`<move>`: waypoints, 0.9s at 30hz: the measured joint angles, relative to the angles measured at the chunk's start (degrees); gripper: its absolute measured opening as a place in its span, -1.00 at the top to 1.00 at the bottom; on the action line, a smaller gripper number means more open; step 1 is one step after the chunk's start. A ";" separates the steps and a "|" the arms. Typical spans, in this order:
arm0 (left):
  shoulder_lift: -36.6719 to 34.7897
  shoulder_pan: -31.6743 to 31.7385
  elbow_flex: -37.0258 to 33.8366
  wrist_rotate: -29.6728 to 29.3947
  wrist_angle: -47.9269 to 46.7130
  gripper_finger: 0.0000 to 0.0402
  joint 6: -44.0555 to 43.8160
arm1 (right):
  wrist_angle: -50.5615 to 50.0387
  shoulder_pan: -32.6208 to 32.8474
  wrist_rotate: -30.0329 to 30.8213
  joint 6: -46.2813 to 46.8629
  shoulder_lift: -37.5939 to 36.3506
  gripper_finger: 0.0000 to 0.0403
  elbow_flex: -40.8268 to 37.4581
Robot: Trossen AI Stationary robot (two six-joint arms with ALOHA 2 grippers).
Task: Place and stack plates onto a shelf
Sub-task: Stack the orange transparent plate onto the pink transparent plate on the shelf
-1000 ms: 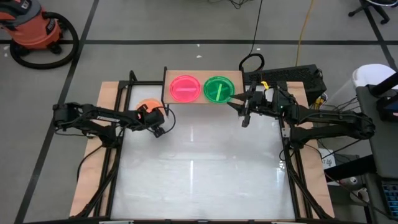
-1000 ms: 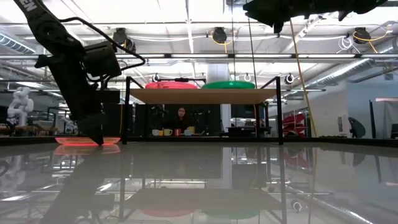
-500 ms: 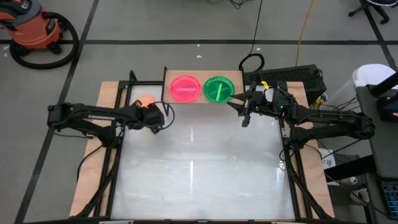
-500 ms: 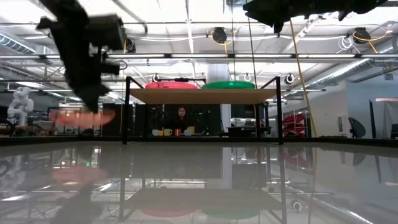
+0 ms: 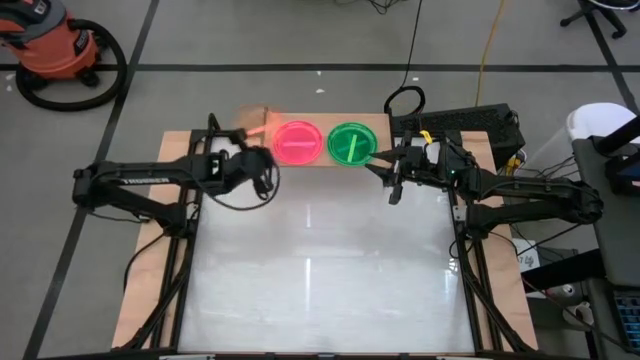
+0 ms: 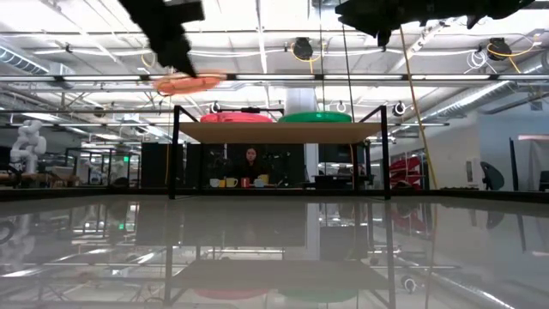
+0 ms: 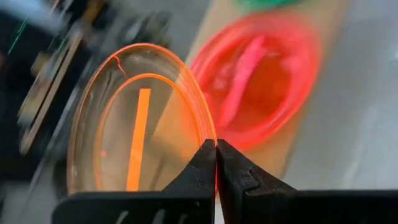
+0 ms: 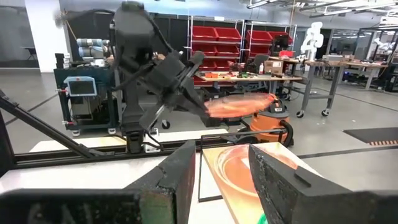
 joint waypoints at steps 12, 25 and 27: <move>10.24 1.19 0.08 16.58 10.27 0.98 17.65 | -2.15 -0.02 0.00 0.20 0.02 0.34 0.00; 10.98 2.39 0.08 21.14 12.88 0.40 15.93 | -3.43 -0.02 -0.02 0.20 0.00 0.34 0.00; 10.66 2.24 0.08 21.05 13.19 0.34 15.14 | -3.48 -0.02 -0.02 0.20 0.00 0.34 0.00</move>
